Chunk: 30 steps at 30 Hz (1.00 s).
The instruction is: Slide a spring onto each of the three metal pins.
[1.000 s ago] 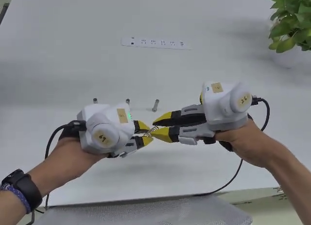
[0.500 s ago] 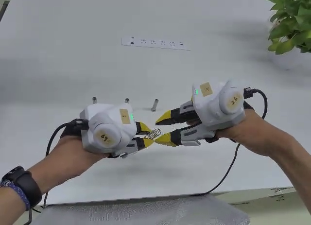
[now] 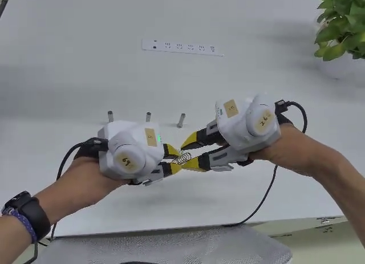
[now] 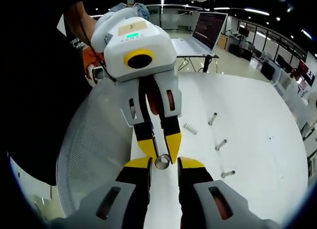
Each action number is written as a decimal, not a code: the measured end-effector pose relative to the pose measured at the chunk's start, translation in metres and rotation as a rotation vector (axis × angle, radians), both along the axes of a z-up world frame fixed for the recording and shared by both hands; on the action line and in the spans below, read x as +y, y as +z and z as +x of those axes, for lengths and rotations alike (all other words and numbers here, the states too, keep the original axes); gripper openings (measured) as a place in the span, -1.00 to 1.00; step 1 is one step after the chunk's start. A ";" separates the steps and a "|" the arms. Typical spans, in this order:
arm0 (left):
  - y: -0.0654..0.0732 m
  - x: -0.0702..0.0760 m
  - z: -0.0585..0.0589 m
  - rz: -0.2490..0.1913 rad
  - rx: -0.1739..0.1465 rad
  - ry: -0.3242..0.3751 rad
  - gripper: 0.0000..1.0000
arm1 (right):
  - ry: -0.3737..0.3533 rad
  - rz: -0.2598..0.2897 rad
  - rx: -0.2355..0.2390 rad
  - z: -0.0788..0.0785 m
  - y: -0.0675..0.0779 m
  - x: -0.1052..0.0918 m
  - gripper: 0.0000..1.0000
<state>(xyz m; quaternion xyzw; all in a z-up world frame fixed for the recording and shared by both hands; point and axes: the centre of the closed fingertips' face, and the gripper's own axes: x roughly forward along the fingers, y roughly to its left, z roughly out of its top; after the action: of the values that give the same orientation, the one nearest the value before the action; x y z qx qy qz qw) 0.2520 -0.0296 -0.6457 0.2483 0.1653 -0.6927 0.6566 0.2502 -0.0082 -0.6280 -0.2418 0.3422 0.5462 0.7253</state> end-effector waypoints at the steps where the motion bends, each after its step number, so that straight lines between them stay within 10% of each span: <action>1: 0.000 0.000 0.000 0.000 0.000 -0.001 -0.96 | 0.003 -0.003 0.000 0.000 0.000 0.000 -0.64; 19: -0.001 -0.001 -0.001 0.009 0.005 -0.015 -0.96 | 0.076 -0.065 -0.033 -0.003 -0.004 0.000 -0.82; 30: -0.002 0.002 0.002 -0.002 0.067 0.026 -0.70 | 0.063 -0.058 -0.035 -0.002 -0.004 -0.002 -0.82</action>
<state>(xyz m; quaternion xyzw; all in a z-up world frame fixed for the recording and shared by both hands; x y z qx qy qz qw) 0.2538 -0.0279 -0.6482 0.2219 0.1897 -0.6921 0.6601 0.2486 -0.0101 -0.6320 -0.2828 0.3372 0.5543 0.7064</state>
